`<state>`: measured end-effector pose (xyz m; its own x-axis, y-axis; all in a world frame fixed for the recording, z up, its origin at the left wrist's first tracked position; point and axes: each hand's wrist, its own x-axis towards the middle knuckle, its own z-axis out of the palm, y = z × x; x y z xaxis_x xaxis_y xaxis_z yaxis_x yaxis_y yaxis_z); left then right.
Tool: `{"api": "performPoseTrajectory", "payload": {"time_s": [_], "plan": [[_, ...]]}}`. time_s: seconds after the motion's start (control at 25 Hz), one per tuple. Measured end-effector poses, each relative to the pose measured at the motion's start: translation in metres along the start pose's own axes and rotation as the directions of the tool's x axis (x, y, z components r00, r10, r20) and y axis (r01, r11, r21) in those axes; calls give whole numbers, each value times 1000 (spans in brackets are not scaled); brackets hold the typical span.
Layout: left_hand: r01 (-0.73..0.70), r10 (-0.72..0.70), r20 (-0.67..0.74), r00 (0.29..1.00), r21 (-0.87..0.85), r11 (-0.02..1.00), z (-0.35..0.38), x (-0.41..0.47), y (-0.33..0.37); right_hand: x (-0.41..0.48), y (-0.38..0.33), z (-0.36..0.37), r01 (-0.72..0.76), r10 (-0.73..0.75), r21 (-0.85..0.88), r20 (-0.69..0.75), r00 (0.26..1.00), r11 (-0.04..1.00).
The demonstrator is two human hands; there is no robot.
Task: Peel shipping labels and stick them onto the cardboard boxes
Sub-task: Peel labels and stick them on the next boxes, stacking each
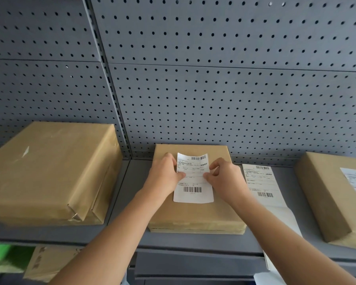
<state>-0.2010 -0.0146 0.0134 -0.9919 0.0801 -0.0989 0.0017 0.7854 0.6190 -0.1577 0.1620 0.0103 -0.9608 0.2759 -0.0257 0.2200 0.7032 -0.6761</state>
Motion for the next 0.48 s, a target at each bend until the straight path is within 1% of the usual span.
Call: {"api": "performPoseTrajectory", "payload": {"time_s": [0.2, 0.28, 0.32, 0.4, 0.48], "plan": [[-46, 47, -10, 999, 42, 998, -6, -7, 5, 2, -1, 2, 27, -26, -74, 12, 1000, 997], [-133, 137, -35, 990, 92, 987, -8, -12, 4, 2, 0, 3, 56, -56, -107, 3, 998, 993], [-208, 216, -46, 975, 142, 968, -8, -13, 2, 2, 1, 3, 100, -105, -144, -28, 994, 984], [-353, 371, -29, 928, 243, 903, -6, -14, -2, 2, 3, 6, 241, -270, -236, -99, 958, 941], [-444, 455, 41, 890, 309, 841, -4, -10, -3, 3, 4, 10, 390, -430, -313, -69, 900, 866]]}}
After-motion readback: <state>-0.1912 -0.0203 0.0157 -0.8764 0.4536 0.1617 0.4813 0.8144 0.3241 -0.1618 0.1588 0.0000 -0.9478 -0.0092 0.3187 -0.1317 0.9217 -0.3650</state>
